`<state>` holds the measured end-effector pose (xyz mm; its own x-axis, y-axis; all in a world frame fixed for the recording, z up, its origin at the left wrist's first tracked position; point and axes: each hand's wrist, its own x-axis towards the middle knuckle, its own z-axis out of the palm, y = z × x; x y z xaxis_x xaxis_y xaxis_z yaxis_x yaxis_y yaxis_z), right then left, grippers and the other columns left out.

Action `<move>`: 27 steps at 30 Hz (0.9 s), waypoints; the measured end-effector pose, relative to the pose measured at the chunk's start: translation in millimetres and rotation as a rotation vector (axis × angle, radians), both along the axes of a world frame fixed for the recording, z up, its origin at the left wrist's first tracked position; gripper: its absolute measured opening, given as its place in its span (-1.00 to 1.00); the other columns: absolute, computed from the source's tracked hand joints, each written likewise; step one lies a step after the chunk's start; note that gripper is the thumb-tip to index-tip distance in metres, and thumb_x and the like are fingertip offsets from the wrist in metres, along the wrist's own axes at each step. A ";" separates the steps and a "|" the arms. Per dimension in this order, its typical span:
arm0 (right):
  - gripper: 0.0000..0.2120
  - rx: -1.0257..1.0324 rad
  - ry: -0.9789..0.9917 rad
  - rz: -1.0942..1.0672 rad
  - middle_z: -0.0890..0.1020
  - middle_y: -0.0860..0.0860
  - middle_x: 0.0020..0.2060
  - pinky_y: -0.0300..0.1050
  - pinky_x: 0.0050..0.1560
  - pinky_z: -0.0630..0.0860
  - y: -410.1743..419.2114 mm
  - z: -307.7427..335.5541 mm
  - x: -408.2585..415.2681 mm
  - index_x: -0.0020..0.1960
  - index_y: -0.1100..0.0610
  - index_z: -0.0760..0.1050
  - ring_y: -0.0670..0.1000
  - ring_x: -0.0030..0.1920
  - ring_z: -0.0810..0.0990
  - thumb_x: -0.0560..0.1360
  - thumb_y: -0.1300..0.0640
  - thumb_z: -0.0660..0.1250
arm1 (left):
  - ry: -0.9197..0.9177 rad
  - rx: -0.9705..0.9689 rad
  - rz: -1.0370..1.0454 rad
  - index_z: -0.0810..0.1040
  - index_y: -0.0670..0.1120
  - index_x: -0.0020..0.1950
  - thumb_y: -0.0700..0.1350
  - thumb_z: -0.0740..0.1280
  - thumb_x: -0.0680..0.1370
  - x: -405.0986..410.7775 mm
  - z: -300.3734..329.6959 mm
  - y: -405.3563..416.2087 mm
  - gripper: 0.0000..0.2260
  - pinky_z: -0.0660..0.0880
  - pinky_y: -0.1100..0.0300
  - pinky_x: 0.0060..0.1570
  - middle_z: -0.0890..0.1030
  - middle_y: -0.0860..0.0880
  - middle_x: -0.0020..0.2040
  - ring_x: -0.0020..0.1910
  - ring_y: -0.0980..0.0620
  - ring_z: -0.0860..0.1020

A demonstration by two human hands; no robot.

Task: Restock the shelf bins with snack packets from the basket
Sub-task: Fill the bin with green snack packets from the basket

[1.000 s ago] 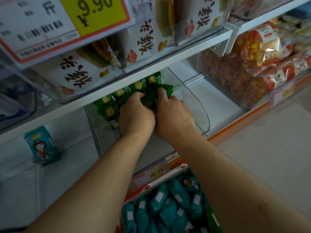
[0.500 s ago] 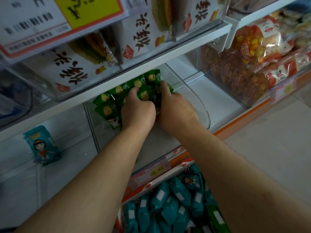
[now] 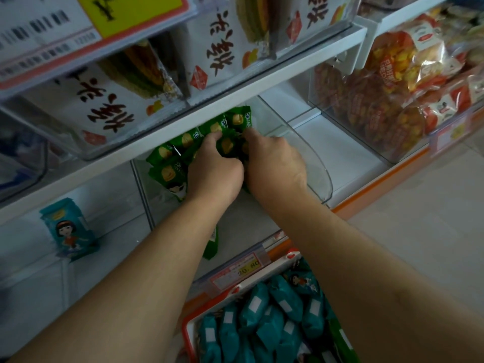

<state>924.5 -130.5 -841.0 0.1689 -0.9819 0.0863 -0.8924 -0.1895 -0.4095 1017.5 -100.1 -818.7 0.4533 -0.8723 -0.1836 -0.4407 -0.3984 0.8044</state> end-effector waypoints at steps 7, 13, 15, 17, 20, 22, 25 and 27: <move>-0.71 -0.039 -0.085 -0.002 0.46 0.02 -0.23 -0.02 -0.29 0.44 -0.7 -2.3 2.0 0.31 0.02 0.46 0.09 -0.24 0.48 0.60 0.17 0.29 | -0.012 0.011 0.010 0.40 0.20 0.49 -0.23 0.25 0.52 3.5 0.5 -0.3 -0.42 0.52 0.15 0.00 0.54 0.11 0.18 0.09 0.03 0.54; -0.32 0.050 -0.232 0.119 0.45 0.12 0.29 -0.10 -0.10 0.41 -5.3 -13.8 -1.0 0.60 0.00 0.23 0.15 0.12 0.58 0.55 0.03 0.42 | -0.007 0.025 0.004 0.34 0.19 0.55 -0.22 0.27 0.54 1.7 -6.6 -3.5 -0.40 0.45 0.25 -0.07 0.59 0.04 0.33 0.22 -0.01 0.56; -0.22 0.076 -0.249 0.155 0.39 0.14 0.39 -0.10 0.01 0.44 -6.9 -15.9 -2.3 0.65 -0.01 0.12 0.17 0.23 0.55 0.55 0.00 0.43 | 0.000 0.041 -0.016 0.29 0.20 0.59 -0.21 0.26 0.54 1.0 -9.9 -5.0 -0.36 0.36 0.34 -0.20 0.58 0.03 0.35 0.23 -0.01 0.56; -0.13 0.116 -0.243 0.185 0.33 0.13 0.44 -0.09 0.08 0.45 -7.6 -16.0 -4.3 0.69 -0.03 0.03 0.17 0.27 0.54 0.53 0.00 0.45 | -0.005 0.062 -0.029 0.23 0.22 0.61 -0.22 0.25 0.55 1.1 -10.6 -5.1 -0.33 0.36 0.35 -0.19 0.56 0.03 0.38 0.27 -0.01 0.55; -0.04 0.195 -0.218 0.237 0.36 0.13 0.40 -0.12 0.01 0.42 -6.1 -11.0 -10.2 0.70 -0.11 -0.10 0.06 0.07 0.52 0.53 0.10 0.46 | 0.024 0.048 -0.041 0.17 0.29 0.61 -0.28 0.23 0.54 2.2 -9.8 -2.2 -0.26 0.53 0.14 0.12 0.53 0.04 0.42 0.34 -0.04 0.52; -0.07 0.204 -0.222 0.238 0.44 0.12 0.22 -0.11 -0.11 0.44 -4.7 -6.2 -13.8 0.67 -0.08 -0.06 0.02 -0.06 0.50 0.51 0.22 0.43 | 0.022 0.030 -0.050 0.19 0.31 0.58 -0.32 0.22 0.53 2.9 -8.2 2.8 -0.25 0.57 0.10 0.07 0.54 0.03 0.38 0.28 -0.03 0.54; -0.41 0.191 -0.168 0.173 0.48 0.08 -0.09 -0.16 -0.41 0.30 -2.9 4.1 -18.7 0.43 0.12 0.18 0.01 -0.27 0.47 0.50 0.28 0.39 | -0.240 0.041 -0.093 0.37 0.10 0.44 -0.31 0.32 0.53 5.7 -2.0 13.6 -0.46 0.48 0.20 -0.15 0.57 -0.03 0.26 0.12 -0.03 0.57; -0.59 0.227 -0.012 0.140 0.38 0.03 -0.22 -0.16 -0.42 0.30 2.6 12.5 -20.7 0.32 0.17 0.32 -0.02 -0.32 0.41 0.54 0.19 0.38 | -0.641 0.173 -0.229 0.43 -0.05 0.35 -0.23 0.40 0.53 4.0 1.0 23.0 -0.59 0.44 0.11 -0.08 0.53 -0.11 0.26 0.18 -0.13 0.56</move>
